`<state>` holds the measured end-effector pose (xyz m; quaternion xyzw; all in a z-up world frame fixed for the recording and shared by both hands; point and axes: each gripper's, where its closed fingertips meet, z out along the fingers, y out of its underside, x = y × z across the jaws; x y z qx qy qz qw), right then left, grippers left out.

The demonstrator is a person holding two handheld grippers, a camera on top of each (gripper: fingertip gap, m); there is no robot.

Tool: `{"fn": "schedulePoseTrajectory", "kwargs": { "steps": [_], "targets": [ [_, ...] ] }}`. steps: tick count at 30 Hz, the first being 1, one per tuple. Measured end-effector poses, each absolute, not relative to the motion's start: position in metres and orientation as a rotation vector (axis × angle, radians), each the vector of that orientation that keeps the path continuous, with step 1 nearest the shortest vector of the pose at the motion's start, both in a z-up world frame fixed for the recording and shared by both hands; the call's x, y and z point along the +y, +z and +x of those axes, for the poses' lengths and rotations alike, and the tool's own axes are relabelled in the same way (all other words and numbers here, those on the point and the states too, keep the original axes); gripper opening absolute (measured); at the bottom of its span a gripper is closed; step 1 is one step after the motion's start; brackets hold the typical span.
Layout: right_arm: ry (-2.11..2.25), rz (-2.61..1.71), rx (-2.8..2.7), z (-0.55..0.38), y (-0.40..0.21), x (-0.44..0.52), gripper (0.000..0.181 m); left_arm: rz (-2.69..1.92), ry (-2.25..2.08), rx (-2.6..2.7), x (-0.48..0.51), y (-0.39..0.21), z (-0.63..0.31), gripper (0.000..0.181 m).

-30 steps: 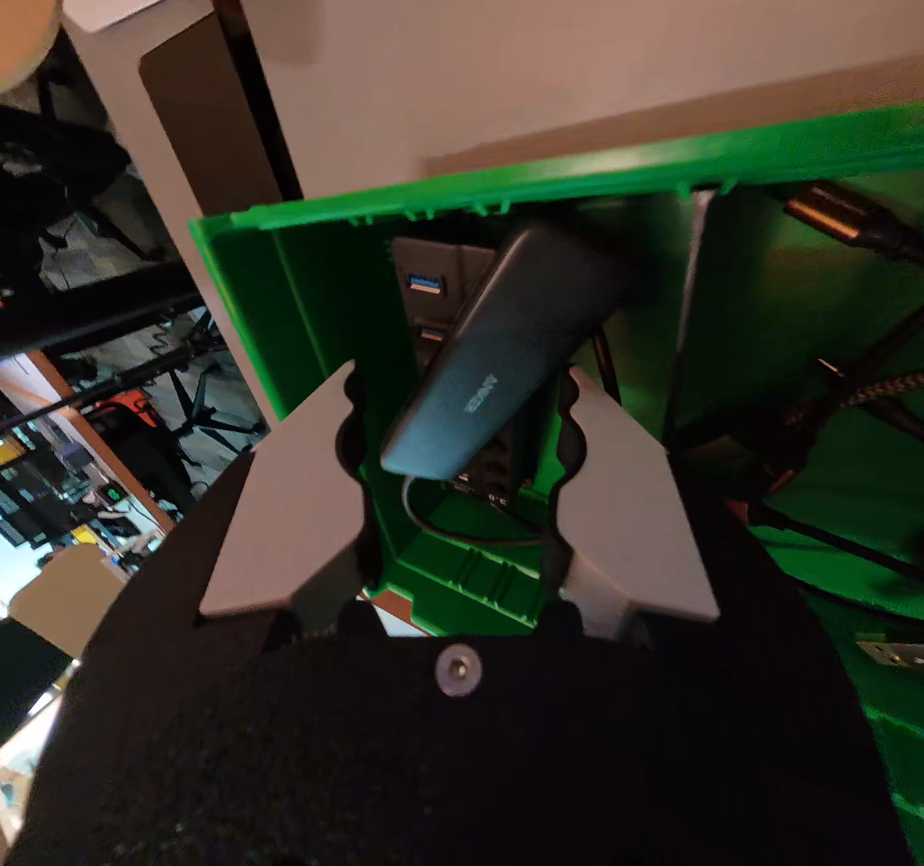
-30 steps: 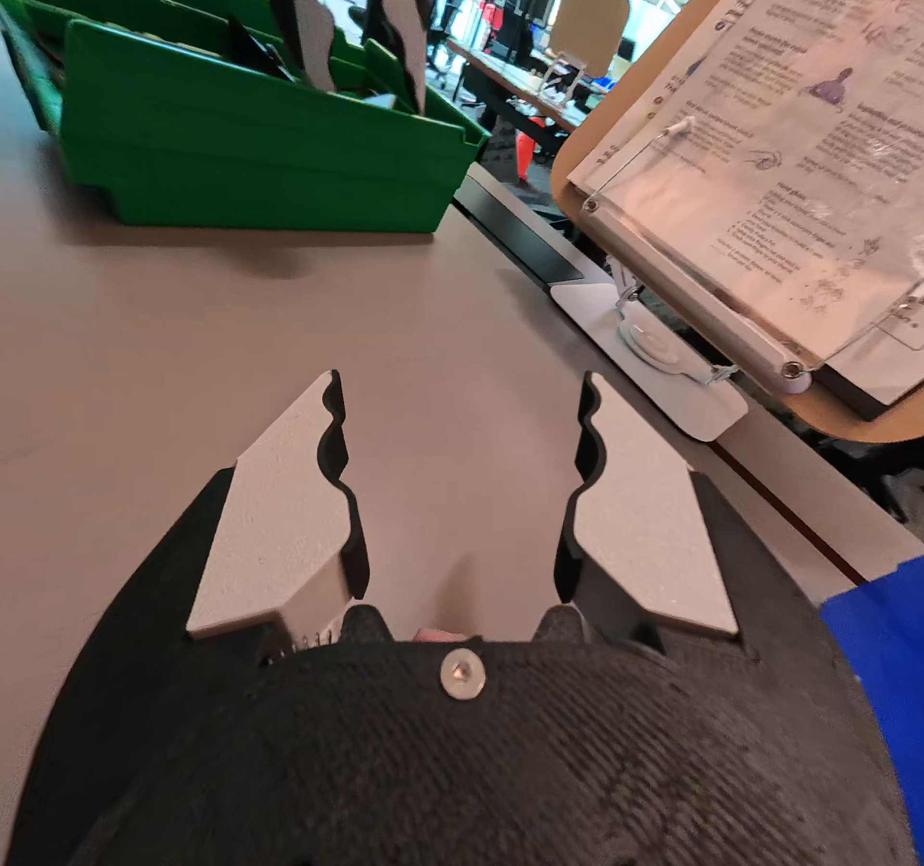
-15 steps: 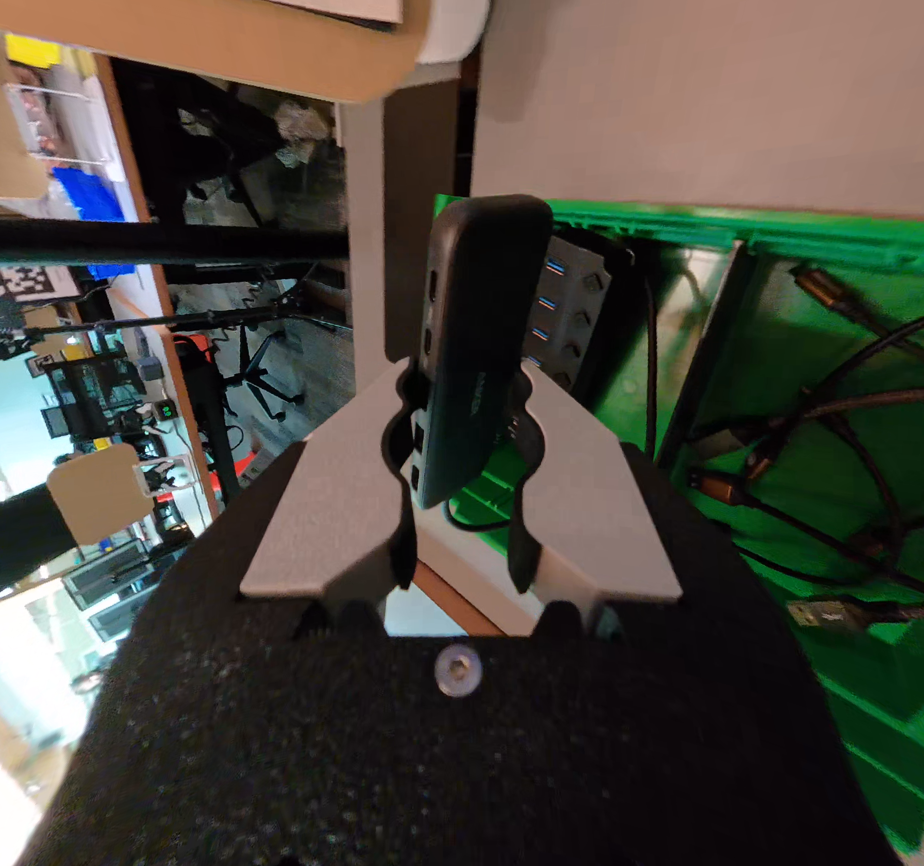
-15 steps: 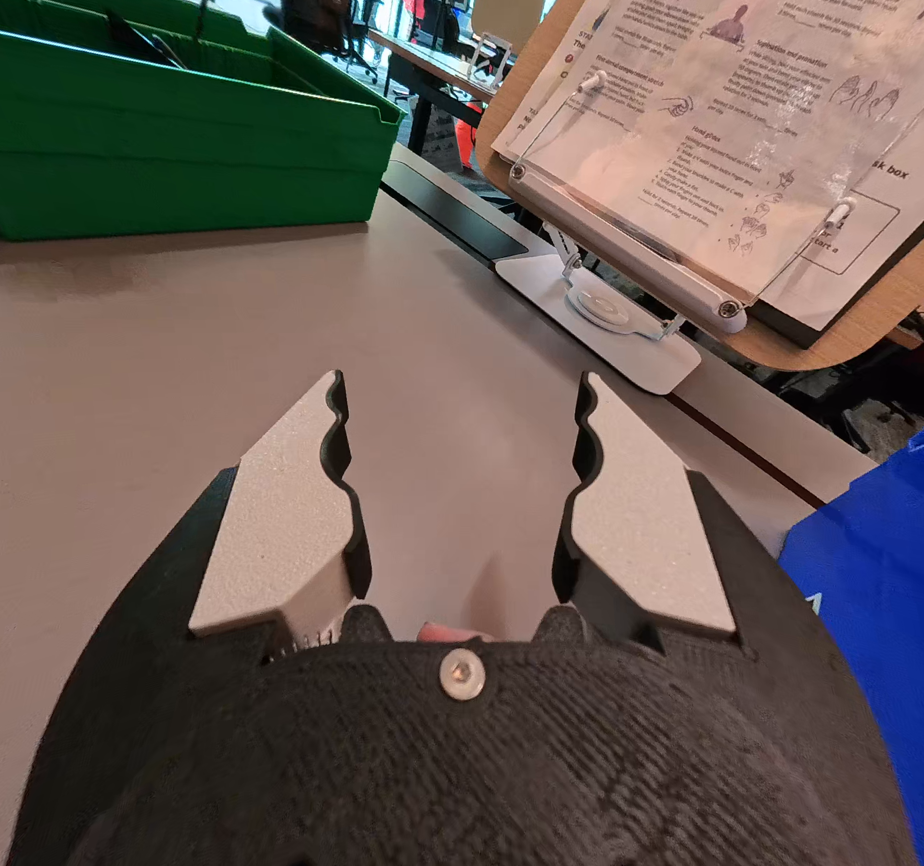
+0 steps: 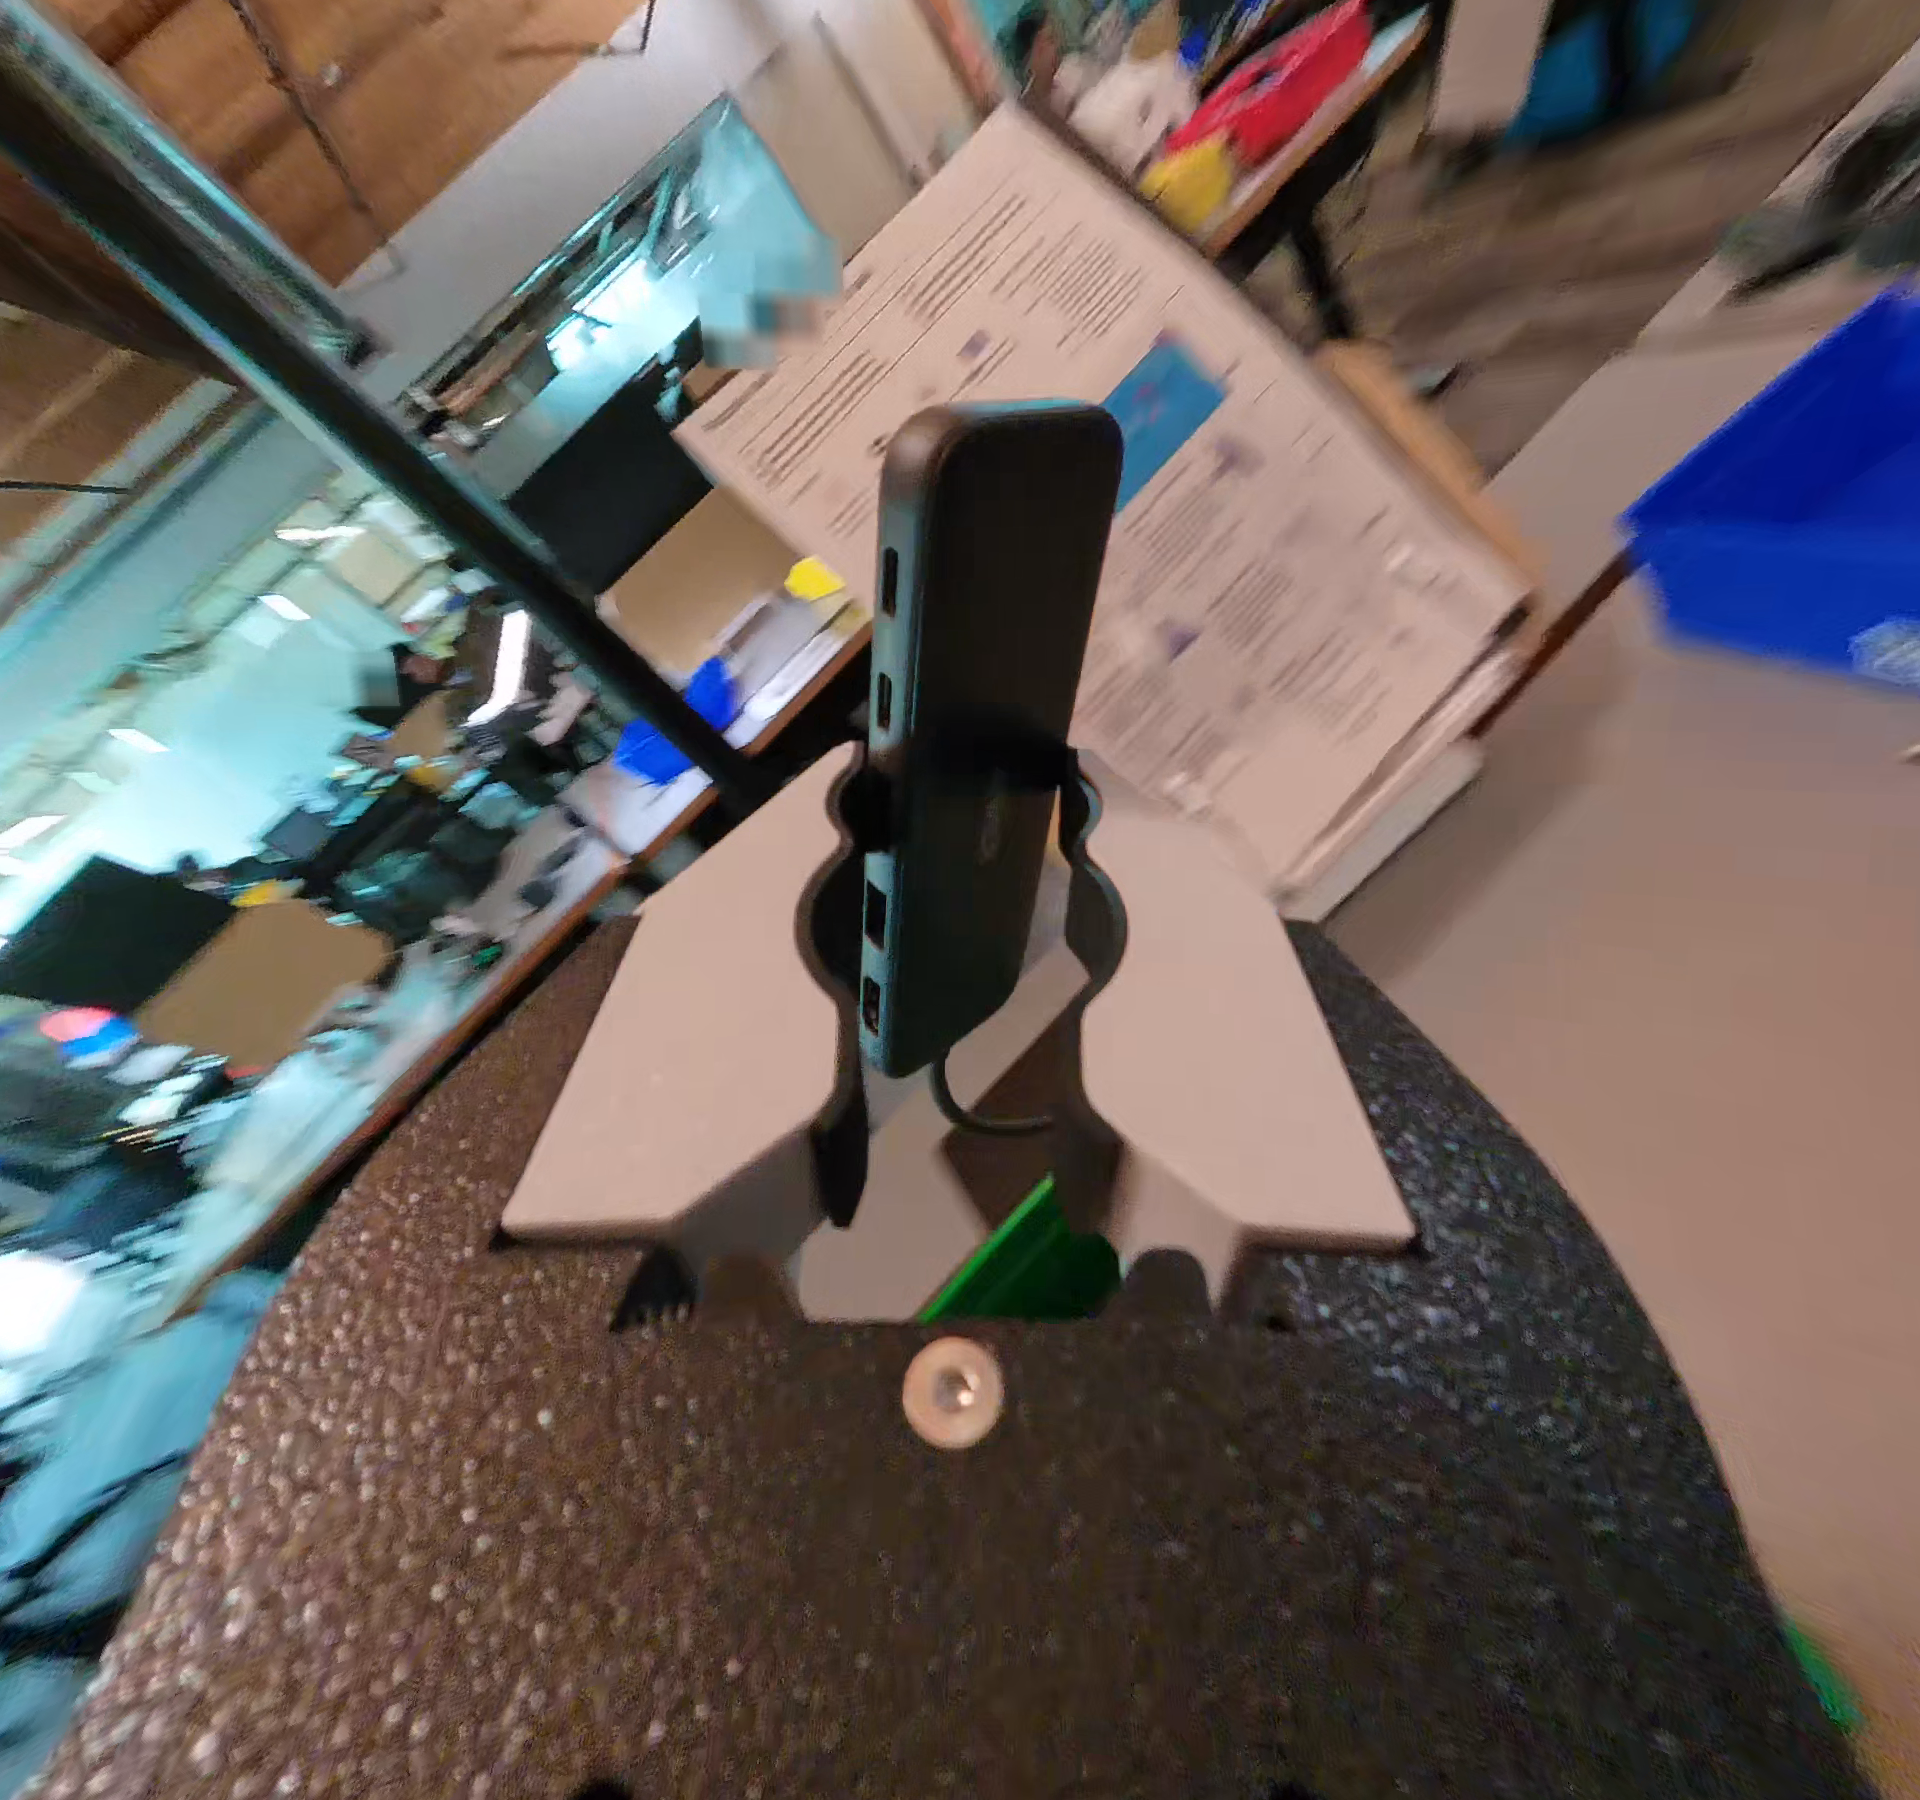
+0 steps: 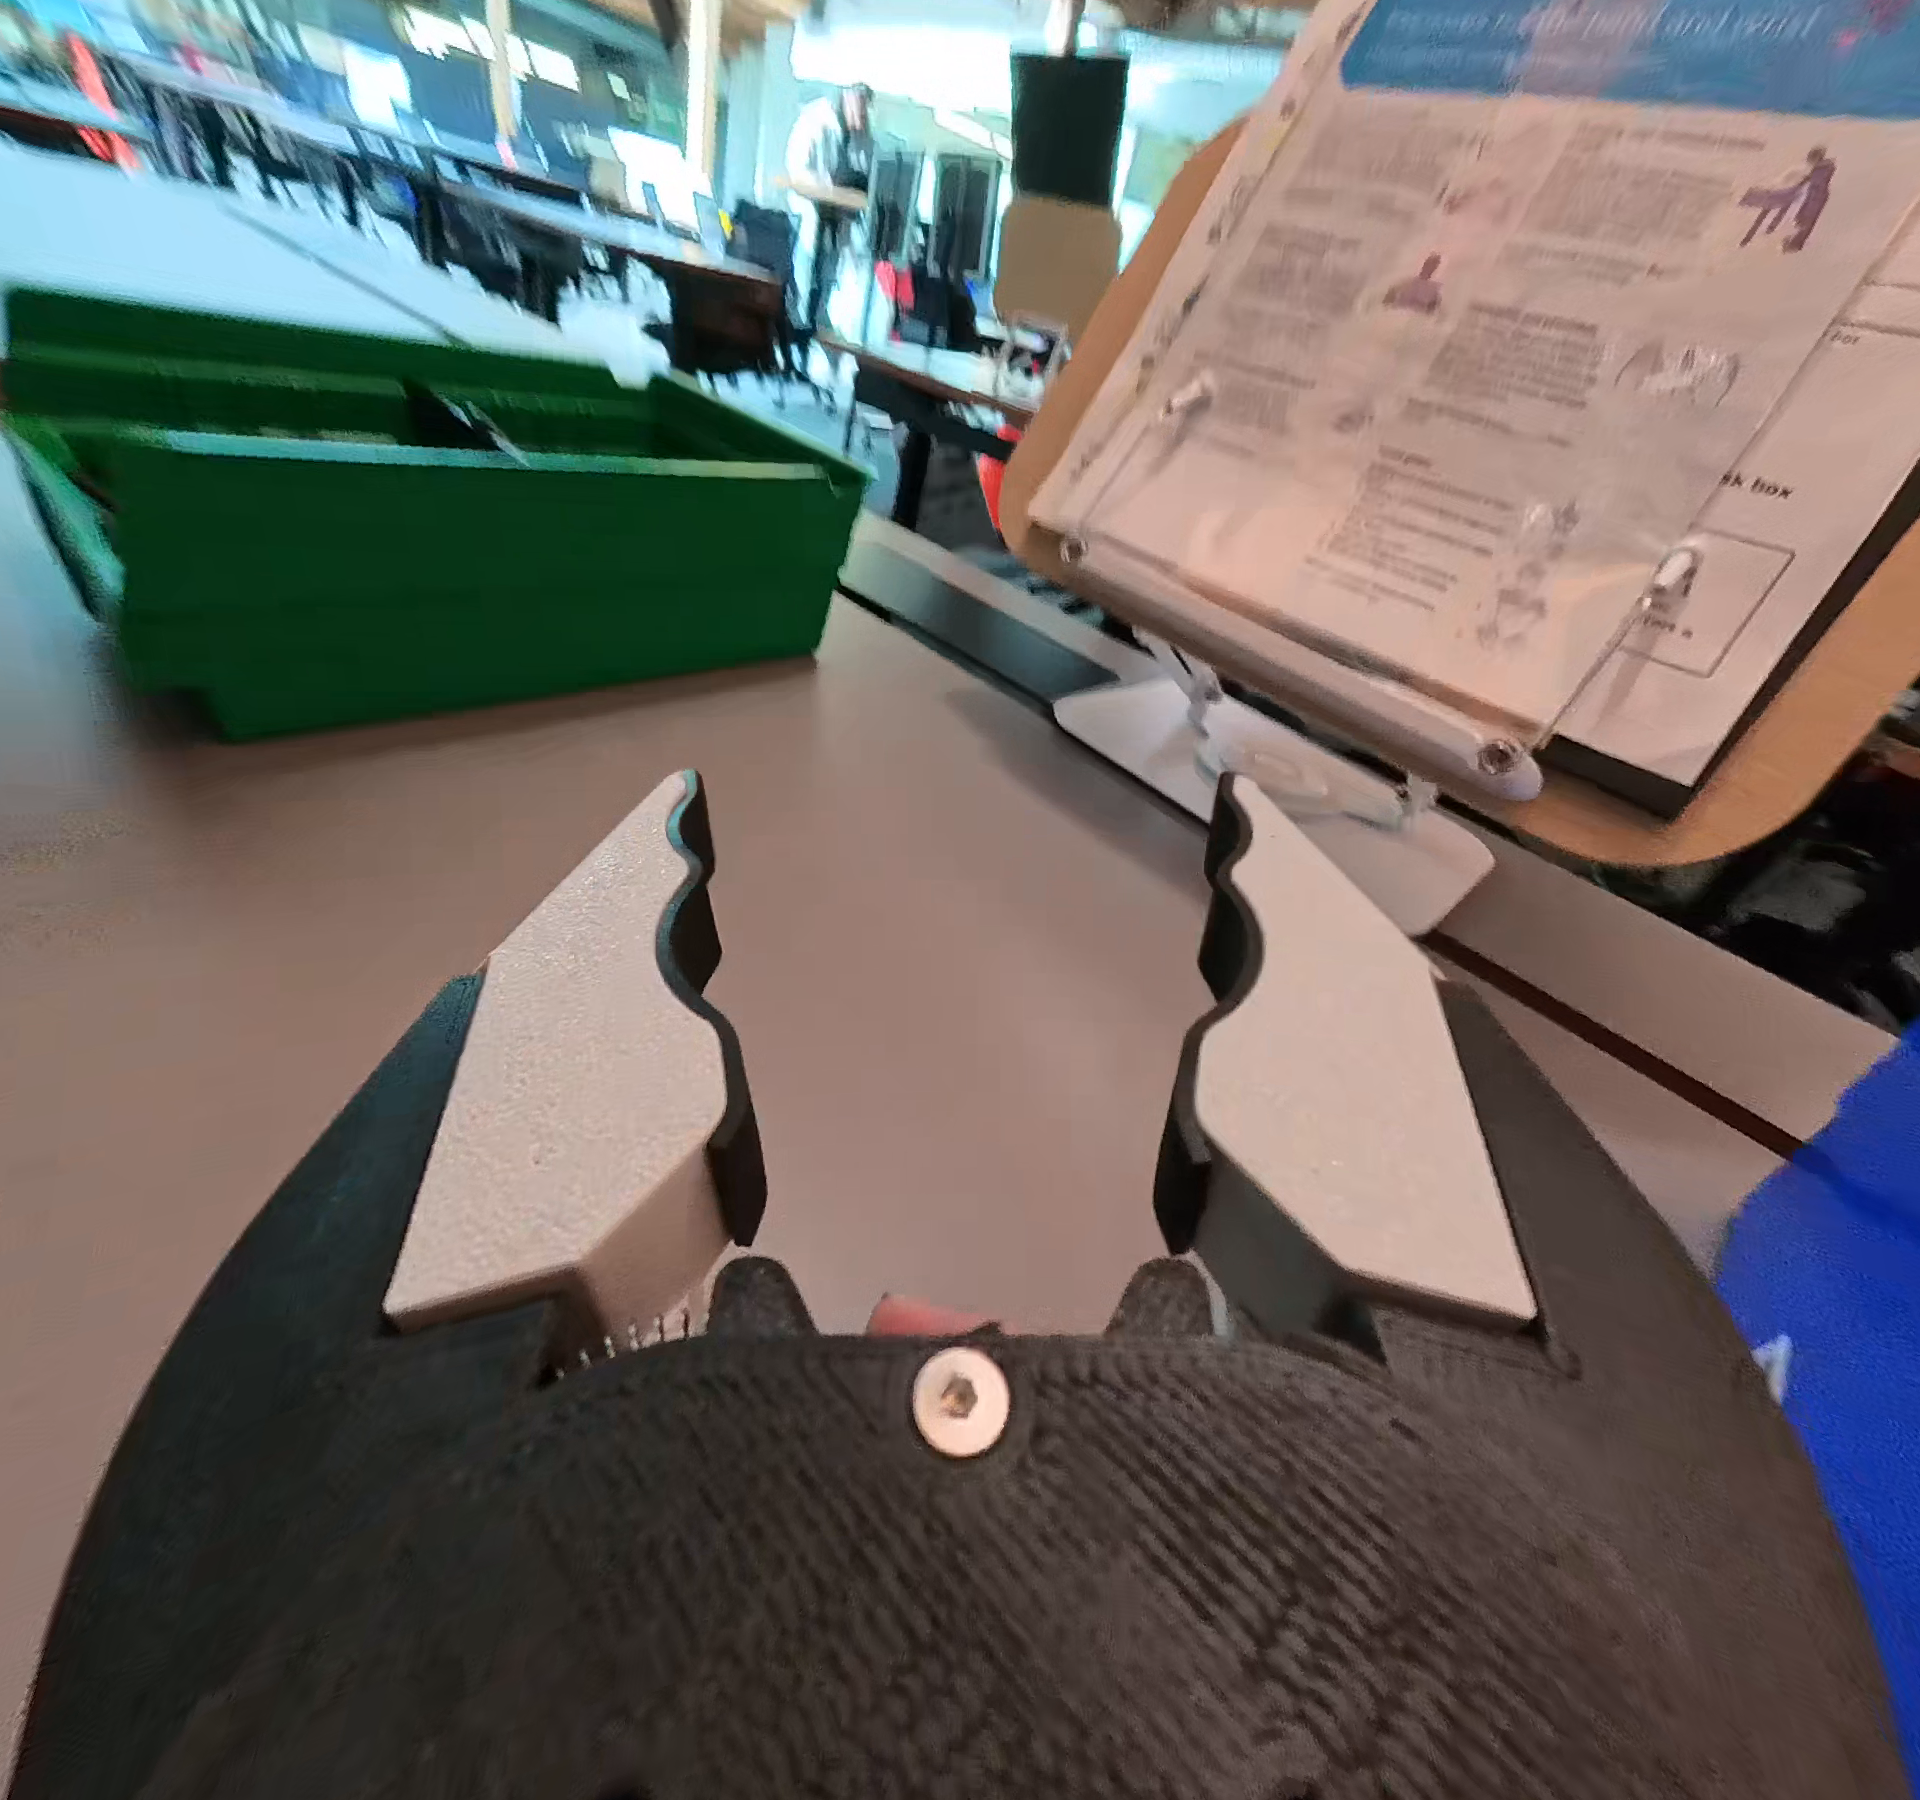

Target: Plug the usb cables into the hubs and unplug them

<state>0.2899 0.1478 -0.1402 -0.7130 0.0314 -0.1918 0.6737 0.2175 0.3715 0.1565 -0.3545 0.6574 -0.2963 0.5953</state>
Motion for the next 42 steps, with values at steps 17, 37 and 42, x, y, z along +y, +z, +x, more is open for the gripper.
{"fn": "schedulePoseTrajectory", "kwargs": {
  "steps": [17, 37, 42],
  "targets": [
    [-0.288, -1.371, -0.047, 0.262, -0.114, 0.145, 0.082, -1.02, -1.793, 1.622, 0.138, -0.079, 0.269, 0.009],
    [0.369, -1.512, 0.045, 0.236, -0.13, 0.147, 0.01, -0.907, -2.236, 1.434, 0.139, -0.084, 0.264, 0.021],
    [0.511, -1.559, 0.114, 0.232, -0.138, 0.147, 0.01, -0.923, -2.078, 1.506, 0.15, -0.088, 0.265, 0.035]
  ]
}}
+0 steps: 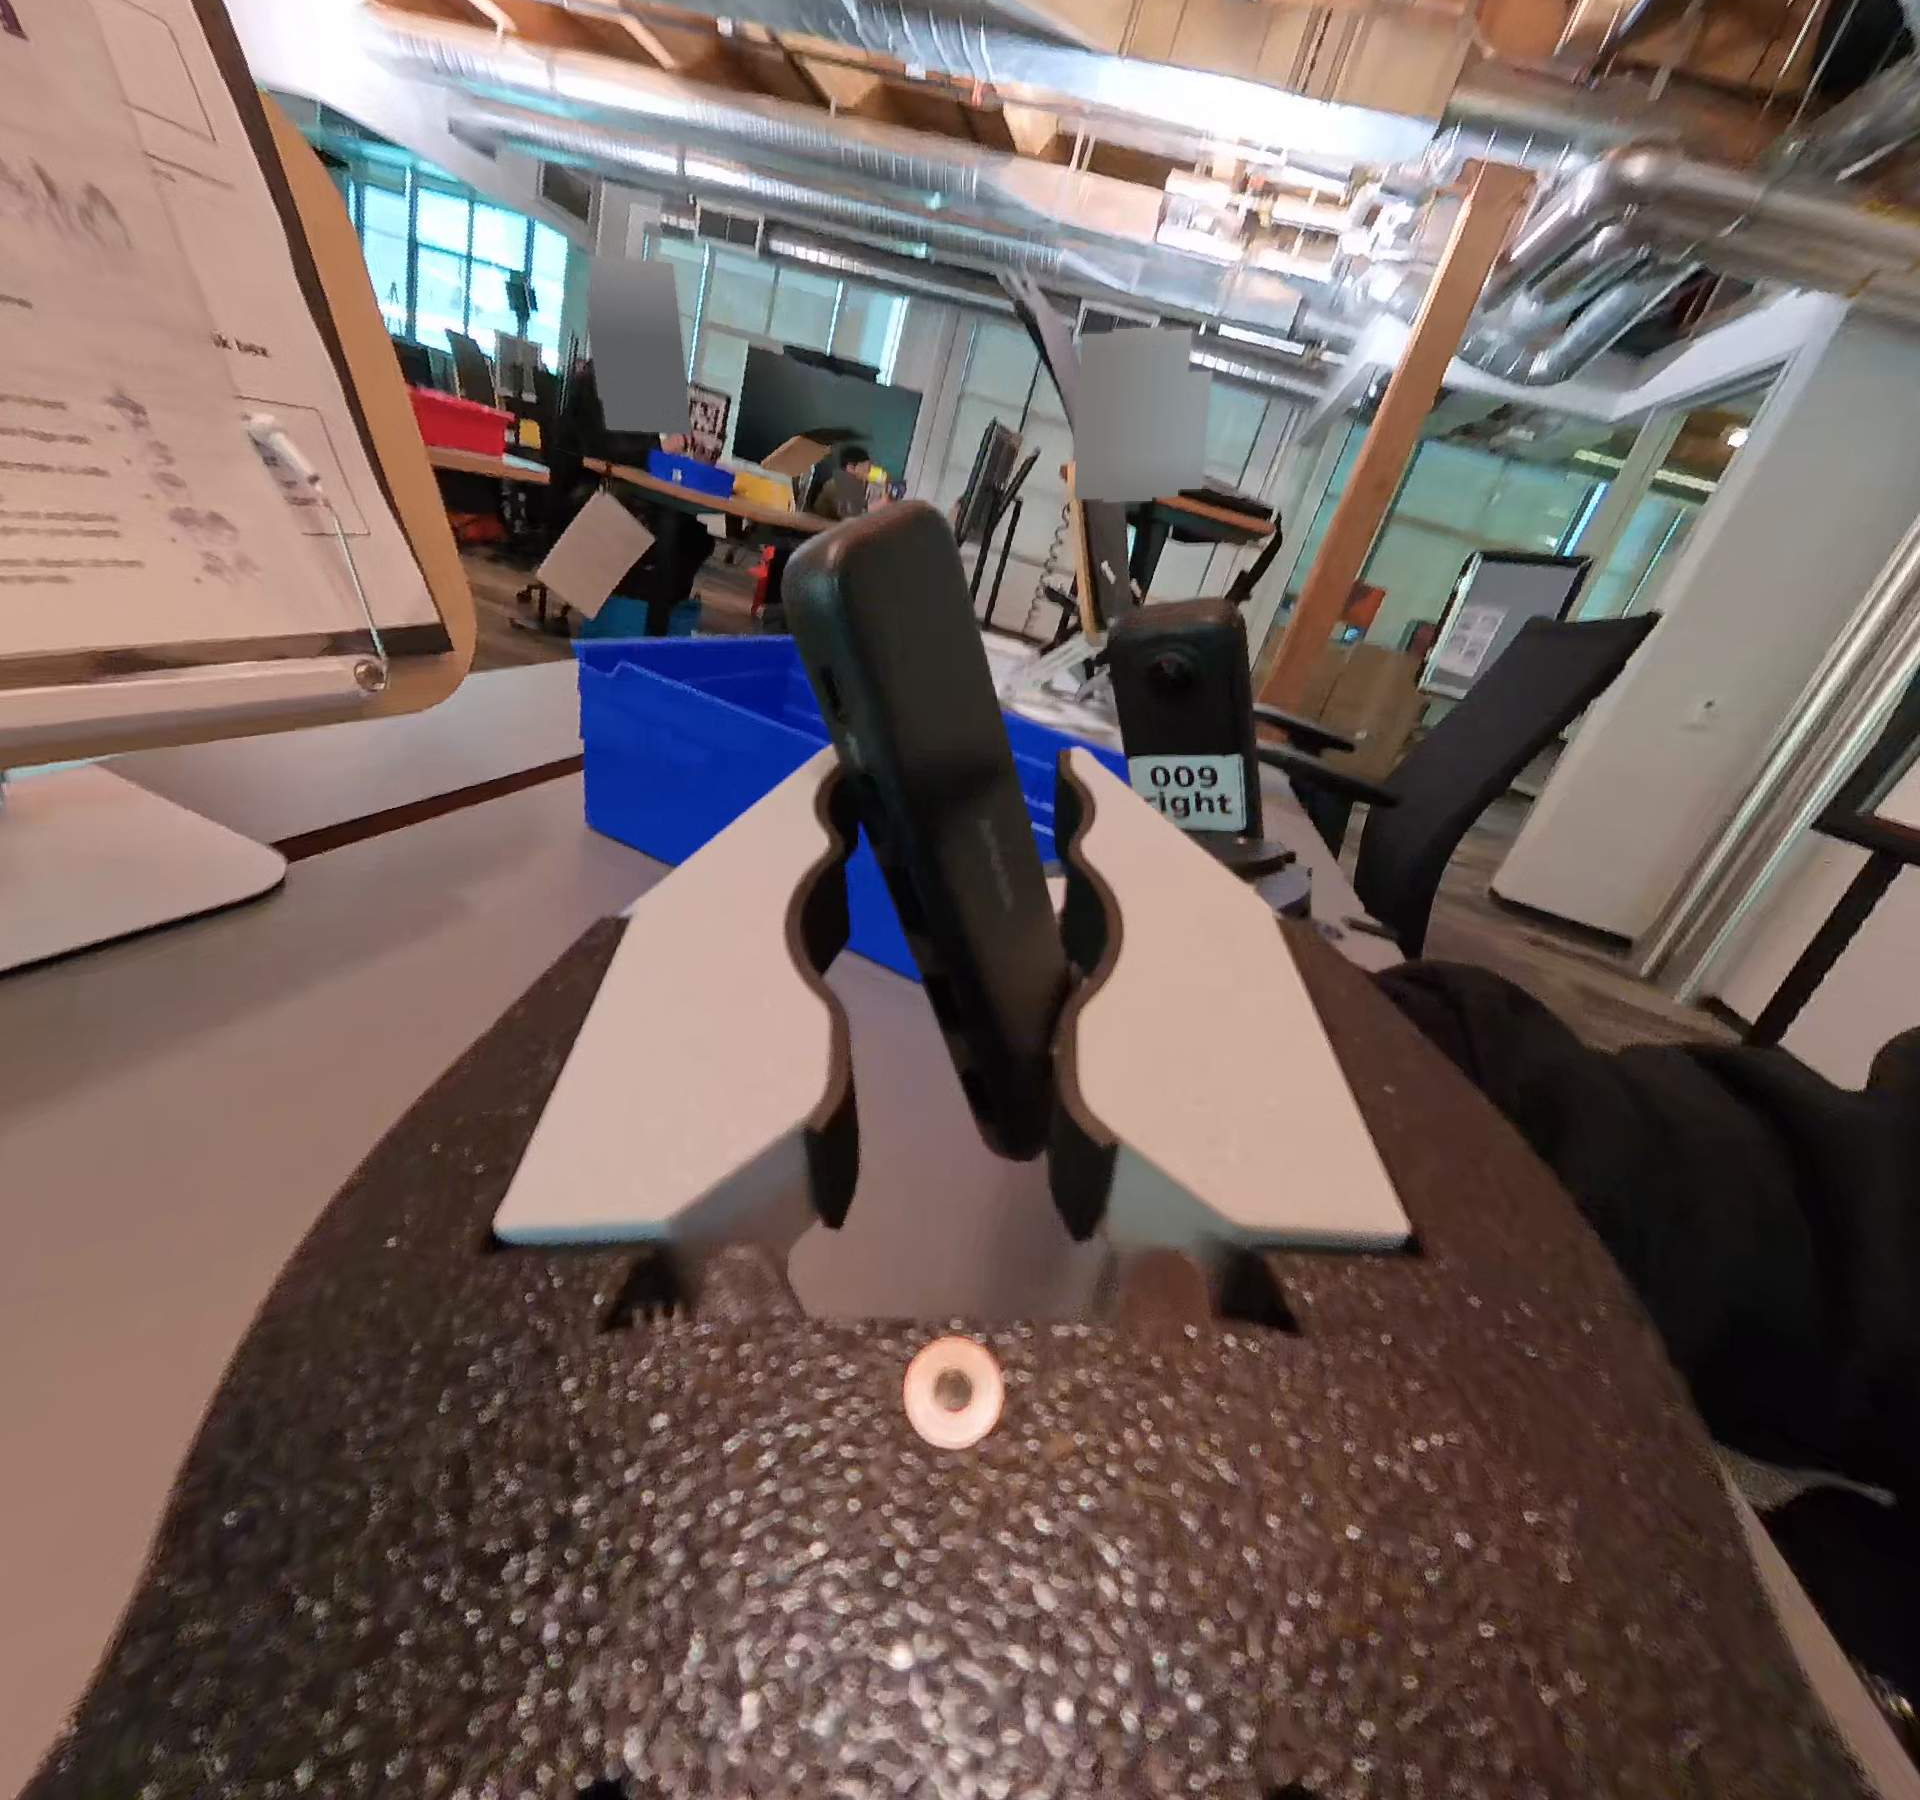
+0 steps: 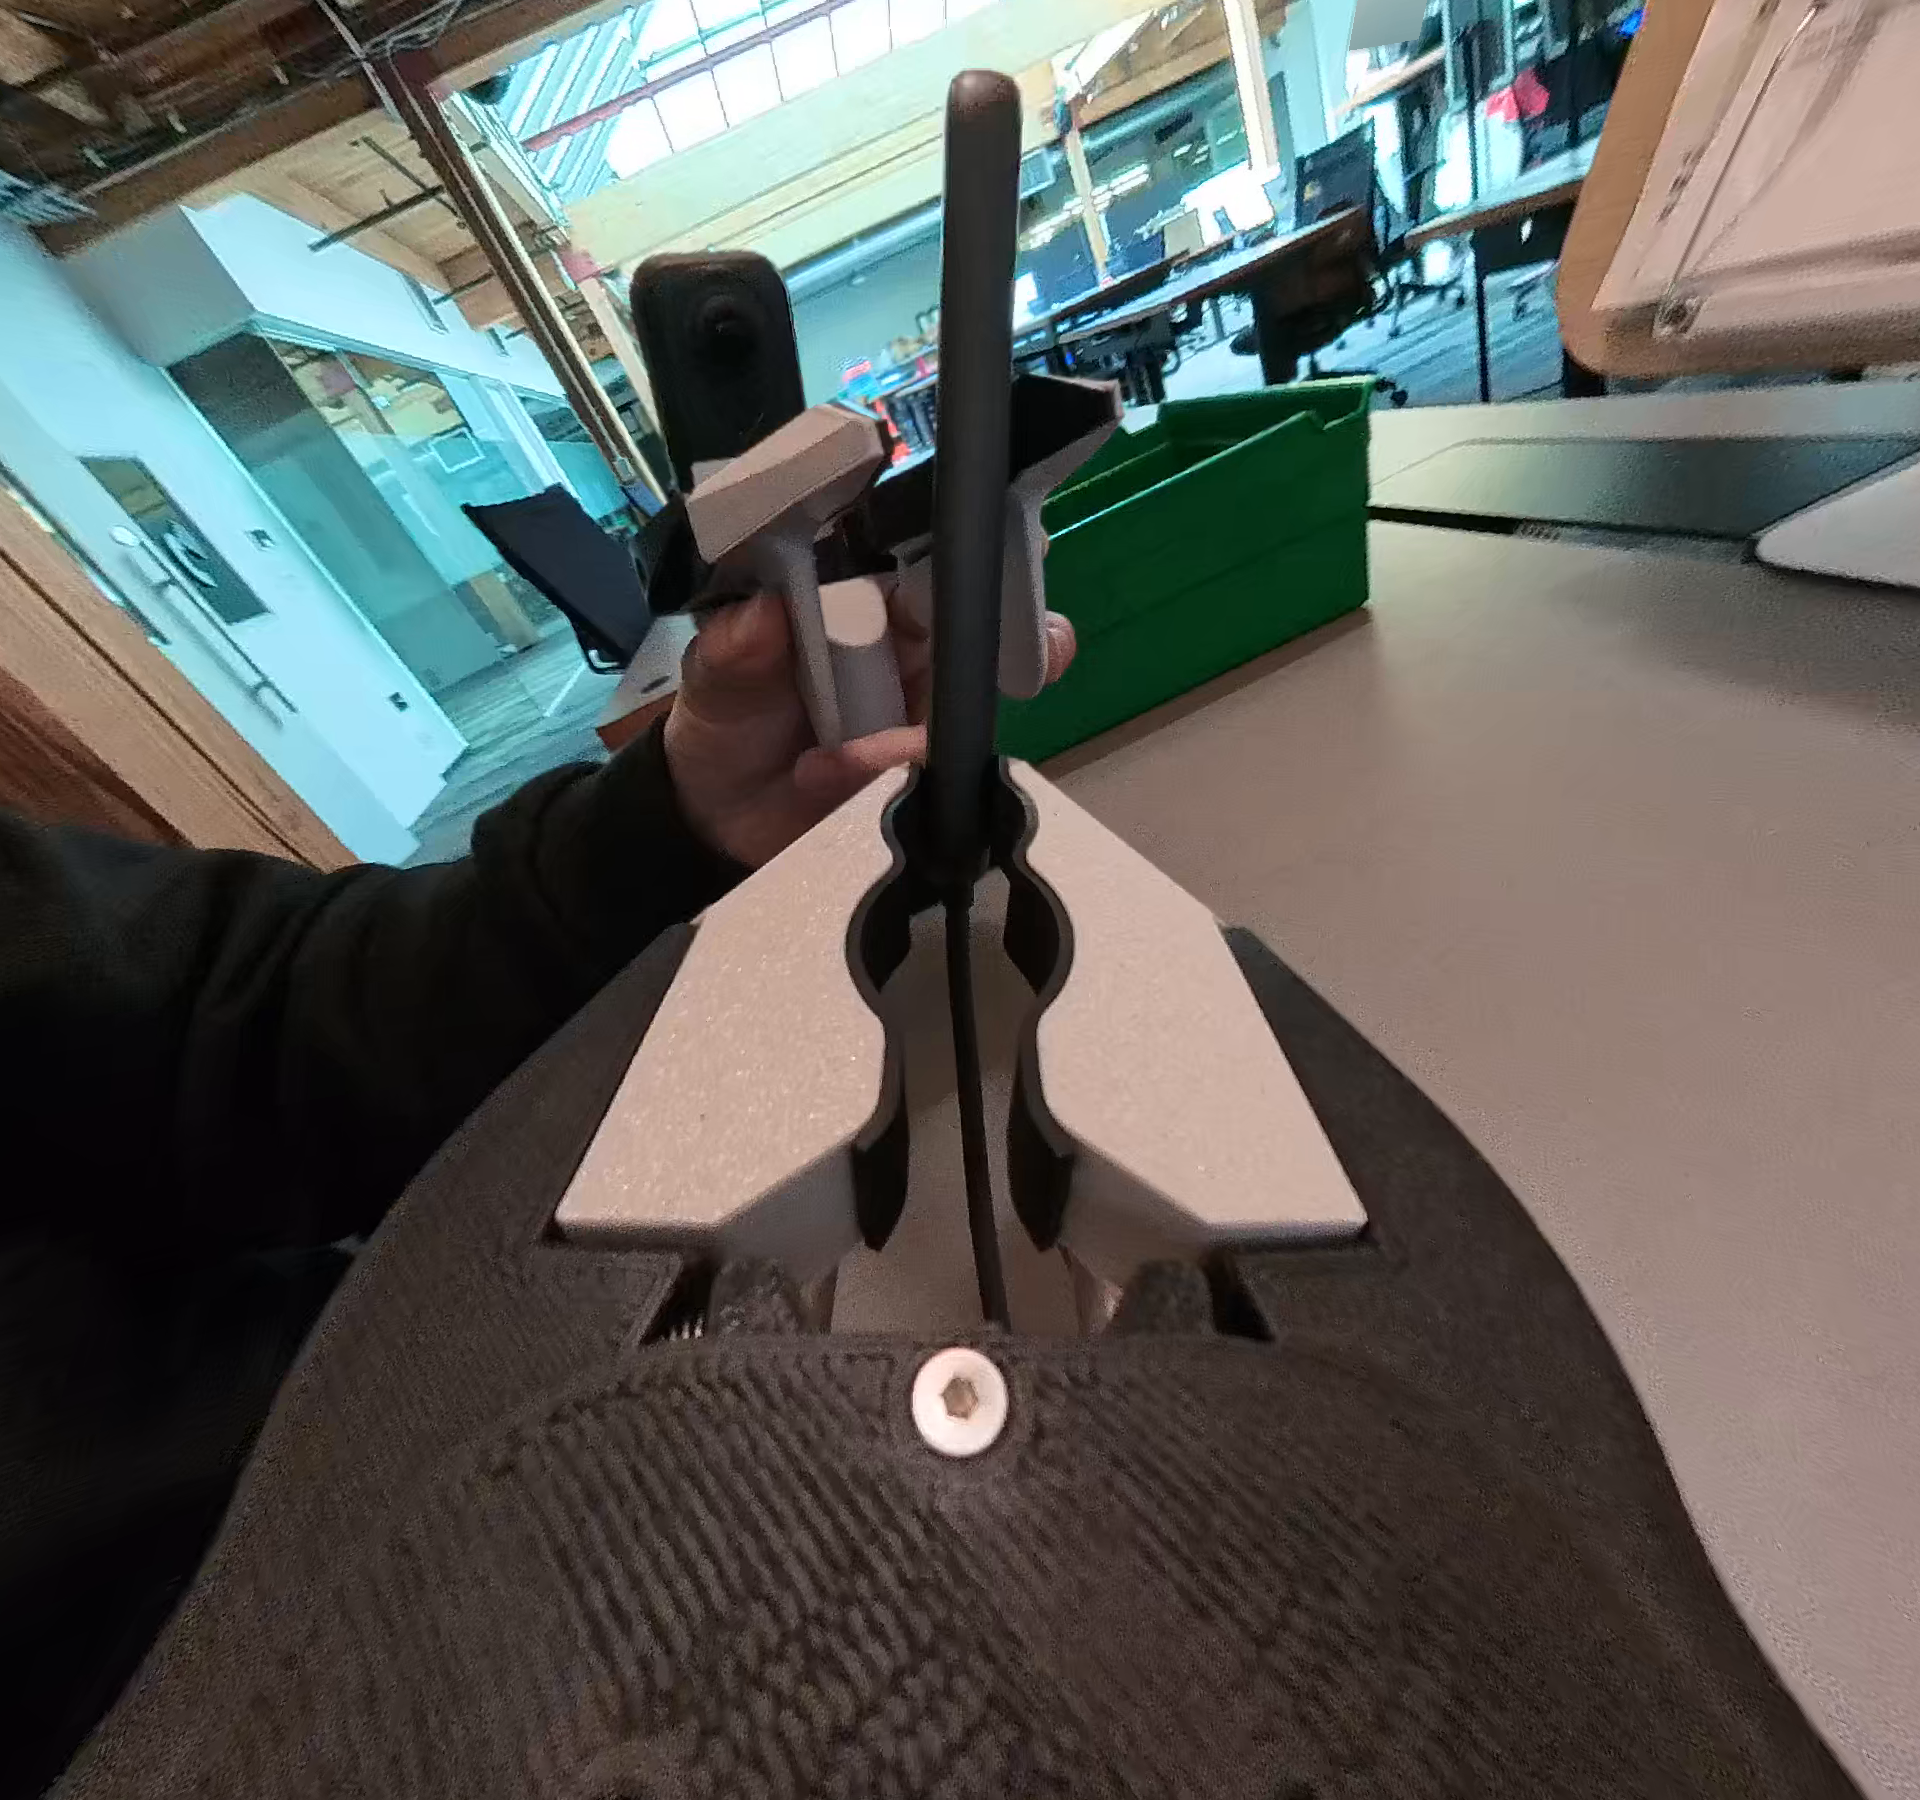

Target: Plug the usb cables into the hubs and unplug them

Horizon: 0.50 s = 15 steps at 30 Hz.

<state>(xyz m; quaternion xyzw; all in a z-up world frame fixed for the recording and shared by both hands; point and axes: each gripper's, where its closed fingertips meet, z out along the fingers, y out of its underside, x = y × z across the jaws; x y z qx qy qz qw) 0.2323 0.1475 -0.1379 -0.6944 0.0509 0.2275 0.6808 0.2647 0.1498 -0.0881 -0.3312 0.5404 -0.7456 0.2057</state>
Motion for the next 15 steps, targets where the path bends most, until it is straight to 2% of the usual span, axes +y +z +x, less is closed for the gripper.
{"fn": "schedulePoseTrajectory", "kwargs": {
  "steps": [5, 6, 8, 11, 15],
  "targets": [
    [0.476, -1.595, 0.082, 0.232, -0.143, 0.147, 0.011, -1.002, -2.201, 1.583, 0.147, -0.094, 0.26, 0.018],
    [0.405, -1.593, 0.068, 0.236, -0.142, 0.148, 0.014, -1.044, -2.248, 1.547, 0.148, -0.093, 0.262, 0.011],
    [0.166, -1.555, 0.044, 0.248, -0.139, 0.149, 0.022, -1.205, -2.285, 1.427, 0.158, -0.098, 0.271, 0.008],
    [-0.267, -1.461, -0.074, 0.258, -0.127, 0.149, 0.05, -1.413, -2.366, 1.284, 0.164, -0.108, 0.278, 0.009],
    [-0.54, -1.531, -0.247, 0.251, -0.14, 0.159, 0.079, -1.662, -2.522, 0.982, 0.176, -0.122, 0.286, 0.008]
  ]
}}
